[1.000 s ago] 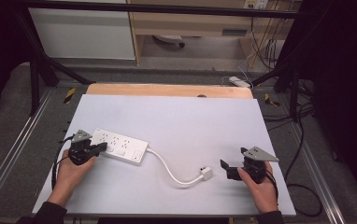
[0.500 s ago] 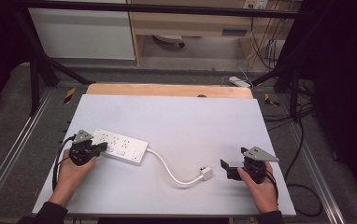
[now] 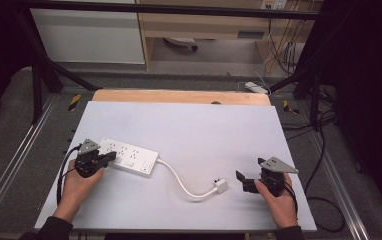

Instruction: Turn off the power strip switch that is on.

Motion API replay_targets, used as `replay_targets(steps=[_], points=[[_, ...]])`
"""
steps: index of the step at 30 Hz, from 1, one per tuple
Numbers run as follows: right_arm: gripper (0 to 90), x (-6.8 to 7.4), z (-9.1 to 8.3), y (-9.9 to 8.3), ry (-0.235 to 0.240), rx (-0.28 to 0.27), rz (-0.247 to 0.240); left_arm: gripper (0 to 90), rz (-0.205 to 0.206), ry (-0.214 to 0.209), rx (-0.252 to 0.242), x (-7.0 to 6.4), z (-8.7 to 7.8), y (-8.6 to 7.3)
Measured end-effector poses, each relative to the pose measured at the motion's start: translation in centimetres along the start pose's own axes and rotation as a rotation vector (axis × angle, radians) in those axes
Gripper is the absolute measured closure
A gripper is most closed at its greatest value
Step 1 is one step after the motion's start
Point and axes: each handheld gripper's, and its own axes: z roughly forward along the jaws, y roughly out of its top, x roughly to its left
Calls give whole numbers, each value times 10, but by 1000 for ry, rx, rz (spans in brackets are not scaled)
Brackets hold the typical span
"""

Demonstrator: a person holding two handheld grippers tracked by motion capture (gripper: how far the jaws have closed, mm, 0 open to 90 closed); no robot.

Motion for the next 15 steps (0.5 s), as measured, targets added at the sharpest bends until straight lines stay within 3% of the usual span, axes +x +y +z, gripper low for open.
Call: replay_targets(steps=[8, 15], points=[[36, 0, 0, 0, 0, 1, 0, 888, -3, -21, -41, -1, 0, 1], [36, 0, 0, 0, -1, 1, -2, 740, -10, -27, -89, -4, -1, 2]])
